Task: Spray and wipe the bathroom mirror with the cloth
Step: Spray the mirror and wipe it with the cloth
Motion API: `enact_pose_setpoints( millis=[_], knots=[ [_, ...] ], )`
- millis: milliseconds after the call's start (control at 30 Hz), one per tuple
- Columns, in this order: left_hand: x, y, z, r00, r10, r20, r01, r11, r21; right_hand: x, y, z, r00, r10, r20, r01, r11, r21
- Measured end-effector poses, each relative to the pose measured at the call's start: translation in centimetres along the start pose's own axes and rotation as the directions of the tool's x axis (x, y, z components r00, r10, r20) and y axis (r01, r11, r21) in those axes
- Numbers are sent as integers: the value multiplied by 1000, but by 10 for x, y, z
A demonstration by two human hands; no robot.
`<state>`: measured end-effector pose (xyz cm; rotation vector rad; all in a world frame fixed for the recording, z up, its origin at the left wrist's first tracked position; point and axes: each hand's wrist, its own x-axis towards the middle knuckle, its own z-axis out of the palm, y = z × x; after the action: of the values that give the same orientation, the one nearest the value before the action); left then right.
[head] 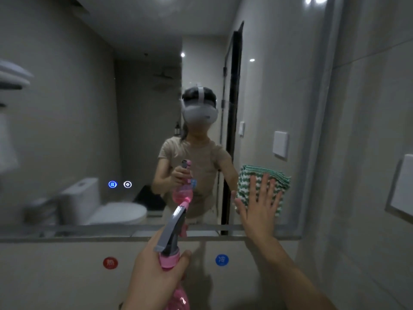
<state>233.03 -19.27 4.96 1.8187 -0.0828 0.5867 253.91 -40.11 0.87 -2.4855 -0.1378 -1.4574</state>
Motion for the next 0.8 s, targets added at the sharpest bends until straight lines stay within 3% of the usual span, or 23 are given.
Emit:
enact_pose_setpoints(
  millis=[133, 300, 500, 667, 800],
  knots=[
    [9, -13, -17, 996, -86, -32, 87, 995, 38, -5, -24, 14, 997, 76, -22, -74, 994, 78],
    [22, -38, -45, 979, -65, -193, 73, 997, 35, -38, -80, 45, 992, -126, 25, 125, 991, 44],
    [16, -65, -97, 959, -20, -284, 30, 999, 30, -62, -161, 66, 986, -160, 52, 157, 985, 70],
    [16, -86, -143, 972, 31, -233, -23, 999, 41, -73, -206, 76, 996, -72, 44, 68, 993, 92],
    [26, -103, -175, 979, -12, -203, 12, 1000, -2, -83, -240, 84, 999, -22, 33, 18, 992, 125]
  ],
)
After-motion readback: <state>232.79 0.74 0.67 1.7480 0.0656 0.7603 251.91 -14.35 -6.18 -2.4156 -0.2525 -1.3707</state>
